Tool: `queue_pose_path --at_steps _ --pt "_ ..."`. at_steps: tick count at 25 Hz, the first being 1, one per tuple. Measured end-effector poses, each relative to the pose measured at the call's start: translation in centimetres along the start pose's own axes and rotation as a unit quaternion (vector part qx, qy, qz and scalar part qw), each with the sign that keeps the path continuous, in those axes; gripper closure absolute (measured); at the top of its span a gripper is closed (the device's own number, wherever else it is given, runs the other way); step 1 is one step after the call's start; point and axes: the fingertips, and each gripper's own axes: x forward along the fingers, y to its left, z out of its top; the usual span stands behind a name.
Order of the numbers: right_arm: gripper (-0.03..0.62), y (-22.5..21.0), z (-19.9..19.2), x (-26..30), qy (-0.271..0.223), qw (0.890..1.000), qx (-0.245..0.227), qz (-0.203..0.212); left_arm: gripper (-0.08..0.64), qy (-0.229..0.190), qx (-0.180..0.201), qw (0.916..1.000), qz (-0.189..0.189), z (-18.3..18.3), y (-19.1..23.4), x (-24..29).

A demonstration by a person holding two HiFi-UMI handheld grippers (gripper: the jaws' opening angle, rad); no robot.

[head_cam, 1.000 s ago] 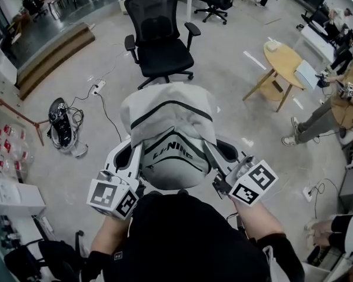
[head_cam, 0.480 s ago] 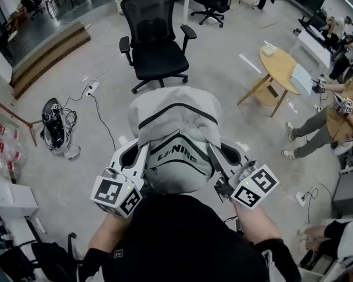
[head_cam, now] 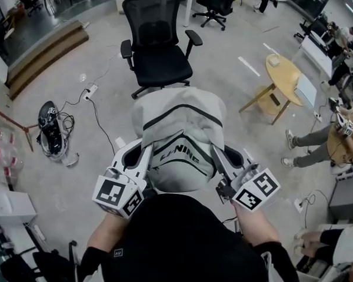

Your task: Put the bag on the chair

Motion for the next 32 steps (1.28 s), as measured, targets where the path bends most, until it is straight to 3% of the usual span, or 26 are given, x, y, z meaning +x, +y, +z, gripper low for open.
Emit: queue_pose_path --at_steps 5,13,22,32 --pt "0.555 -1.2 1.2 9.4 -0.002 1.0 0.003 -0.005 0.534 -0.002 0.003 1.0 -0.006 2.6 8.9 3.1" --pt "0.557 -0.9 1.8 19.8 -0.018 1.0 0.017 0.0 0.534 -0.009 0.023 0.9996 -0.012 5.7 19.0 4.5" --pt "0.556 -1.7 1.6 29.5 -0.006 0.999 0.028 0.017 0.533 0.002 0.019 0.9998 0.007 7.1 28.4 6.6" --pt "0.556 -7.9 1.9 37.1 0.021 0.998 0.034 0.044 0.534 0.018 -0.004 0.999 0.041 6.7 35.0 13.2"
